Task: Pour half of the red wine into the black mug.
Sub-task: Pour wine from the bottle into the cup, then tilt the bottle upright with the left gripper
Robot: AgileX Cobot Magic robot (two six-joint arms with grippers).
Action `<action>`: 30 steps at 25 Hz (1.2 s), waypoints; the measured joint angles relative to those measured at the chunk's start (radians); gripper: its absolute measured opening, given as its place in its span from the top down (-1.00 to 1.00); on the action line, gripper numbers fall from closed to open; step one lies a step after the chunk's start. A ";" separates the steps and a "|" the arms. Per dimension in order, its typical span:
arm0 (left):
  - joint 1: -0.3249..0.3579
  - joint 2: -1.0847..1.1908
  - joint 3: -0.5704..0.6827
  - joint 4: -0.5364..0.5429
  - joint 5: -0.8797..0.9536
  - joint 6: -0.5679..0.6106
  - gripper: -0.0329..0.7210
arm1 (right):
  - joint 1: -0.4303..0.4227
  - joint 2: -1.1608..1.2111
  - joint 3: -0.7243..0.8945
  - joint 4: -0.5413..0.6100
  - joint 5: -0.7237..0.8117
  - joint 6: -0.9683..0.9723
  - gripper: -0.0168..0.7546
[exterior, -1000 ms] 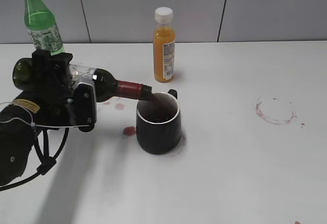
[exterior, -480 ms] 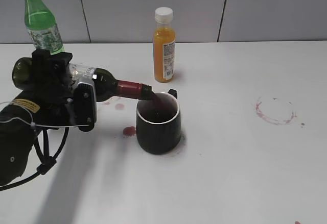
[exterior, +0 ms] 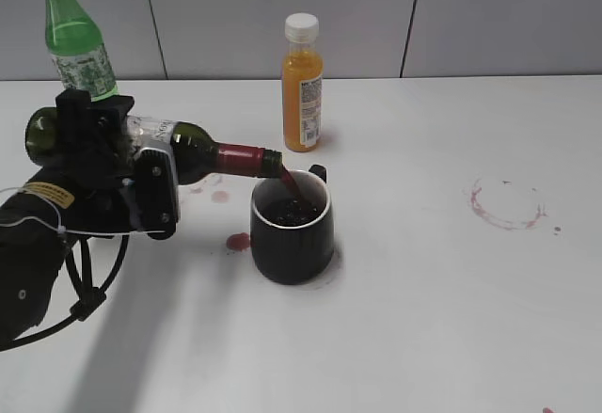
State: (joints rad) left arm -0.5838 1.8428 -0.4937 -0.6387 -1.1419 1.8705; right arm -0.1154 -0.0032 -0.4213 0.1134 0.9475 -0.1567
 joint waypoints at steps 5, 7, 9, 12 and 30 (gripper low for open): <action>0.000 0.006 0.000 0.035 -0.003 -0.046 -0.53 | 0.000 0.000 0.000 0.000 0.000 0.000 -0.51; 0.000 0.012 0.000 0.058 -0.003 -0.082 -0.53 | 0.000 0.000 0.000 0.000 0.000 0.000 -0.51; 0.000 0.012 0.000 0.071 -0.002 -0.149 -0.53 | 0.000 0.000 0.000 0.000 0.000 0.000 -0.51; 0.000 0.012 0.000 0.077 -0.003 -0.258 -0.53 | 0.000 0.000 0.000 0.000 0.000 0.000 -0.51; 0.000 0.024 0.000 0.138 -0.004 -1.192 -0.53 | 0.000 0.000 0.000 0.000 0.000 0.000 -0.51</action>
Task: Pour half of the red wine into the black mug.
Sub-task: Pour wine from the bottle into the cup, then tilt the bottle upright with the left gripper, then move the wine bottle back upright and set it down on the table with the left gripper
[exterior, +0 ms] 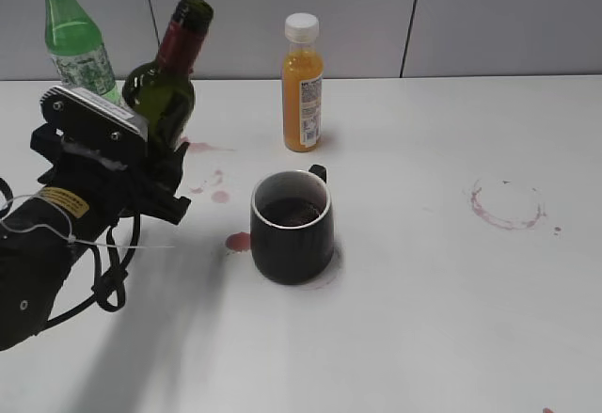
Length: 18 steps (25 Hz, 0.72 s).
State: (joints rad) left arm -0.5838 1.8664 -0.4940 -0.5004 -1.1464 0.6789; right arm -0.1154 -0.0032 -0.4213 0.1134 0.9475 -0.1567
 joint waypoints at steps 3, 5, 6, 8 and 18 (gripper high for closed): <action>0.002 0.002 0.000 0.005 -0.001 -0.114 -0.53 | 0.000 0.000 0.000 0.000 0.000 0.000 -0.51; 0.020 0.004 0.000 0.041 -0.001 -0.207 -0.53 | 0.000 0.000 0.000 0.000 0.000 0.000 -0.51; 0.035 0.004 0.000 0.072 -0.001 -0.252 -0.53 | 0.000 0.000 0.000 0.000 0.000 0.000 -0.51; 0.076 0.004 0.000 0.146 -0.002 -0.370 -0.53 | 0.000 0.000 0.000 0.000 0.000 0.000 -0.51; 0.375 0.007 -0.054 0.702 0.000 -0.673 -0.53 | 0.000 0.000 0.000 0.000 0.000 0.000 -0.51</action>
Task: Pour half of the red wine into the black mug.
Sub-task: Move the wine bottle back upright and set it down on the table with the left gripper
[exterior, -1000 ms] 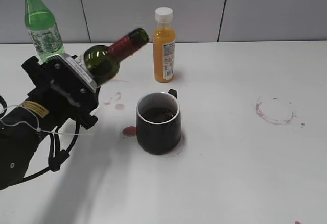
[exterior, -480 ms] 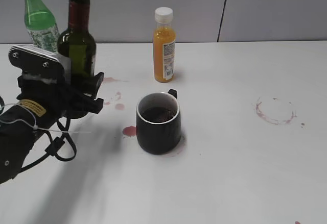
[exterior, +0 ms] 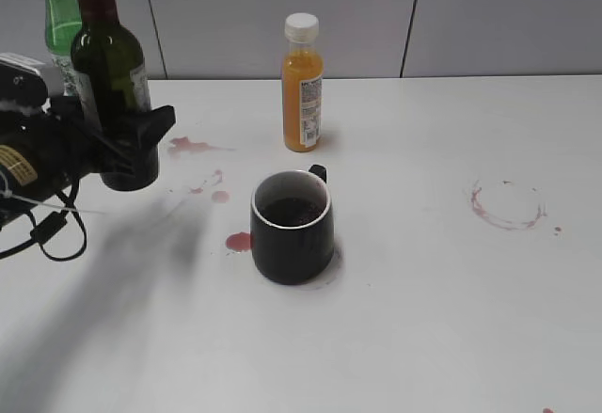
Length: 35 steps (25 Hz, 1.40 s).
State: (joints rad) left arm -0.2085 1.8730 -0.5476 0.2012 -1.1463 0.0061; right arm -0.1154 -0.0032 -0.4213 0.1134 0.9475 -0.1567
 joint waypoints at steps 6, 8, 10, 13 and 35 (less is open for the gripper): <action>0.059 0.015 -0.134 0.164 -0.004 -0.023 -0.53 | 0.000 0.000 0.000 0.000 0.000 0.000 -0.51; 0.061 0.046 -0.189 0.198 -0.009 -0.058 -0.53 | 0.000 0.000 0.000 0.000 0.000 0.000 -0.51; 0.061 0.083 -0.235 0.222 -0.011 -0.080 -0.53 | 0.000 0.000 0.000 0.000 0.000 0.000 -0.51; 0.061 0.144 -0.283 0.237 -0.010 -0.091 -0.53 | 0.000 0.000 0.000 0.000 0.000 0.000 -0.51; 0.045 0.407 -0.453 0.192 -0.003 -0.095 -0.53 | 0.000 0.000 0.000 0.000 0.000 0.000 -0.51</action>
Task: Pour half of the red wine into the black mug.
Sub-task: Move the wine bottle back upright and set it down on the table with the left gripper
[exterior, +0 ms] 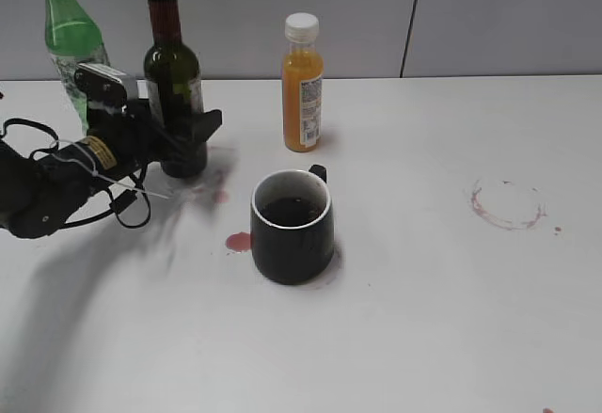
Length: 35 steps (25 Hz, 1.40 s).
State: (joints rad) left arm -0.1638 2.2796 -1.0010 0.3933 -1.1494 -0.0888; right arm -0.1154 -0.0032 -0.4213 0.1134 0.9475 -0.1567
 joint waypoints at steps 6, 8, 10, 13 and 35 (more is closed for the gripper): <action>-0.013 0.016 -0.001 0.003 0.006 0.000 -0.53 | 0.000 0.000 0.000 0.000 0.000 0.000 -0.51; -0.013 0.016 -0.001 0.003 0.005 0.000 -0.53 | 0.000 0.000 0.000 0.000 0.000 0.000 -0.51; -0.013 0.016 -0.001 0.003 0.005 0.000 -0.53 | 0.000 0.000 0.000 0.000 0.000 0.000 -0.51; -0.013 0.016 -0.001 0.004 0.005 0.000 -0.53 | 0.000 0.000 0.000 0.000 0.000 0.000 -0.51; -0.013 0.016 0.002 0.049 -0.009 -0.001 -0.62 | 0.000 0.000 0.000 0.000 0.000 0.000 -0.51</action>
State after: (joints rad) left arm -0.1771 2.2953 -0.9989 0.4427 -1.1587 -0.0897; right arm -0.1154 -0.0032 -0.4213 0.1134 0.9475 -0.1567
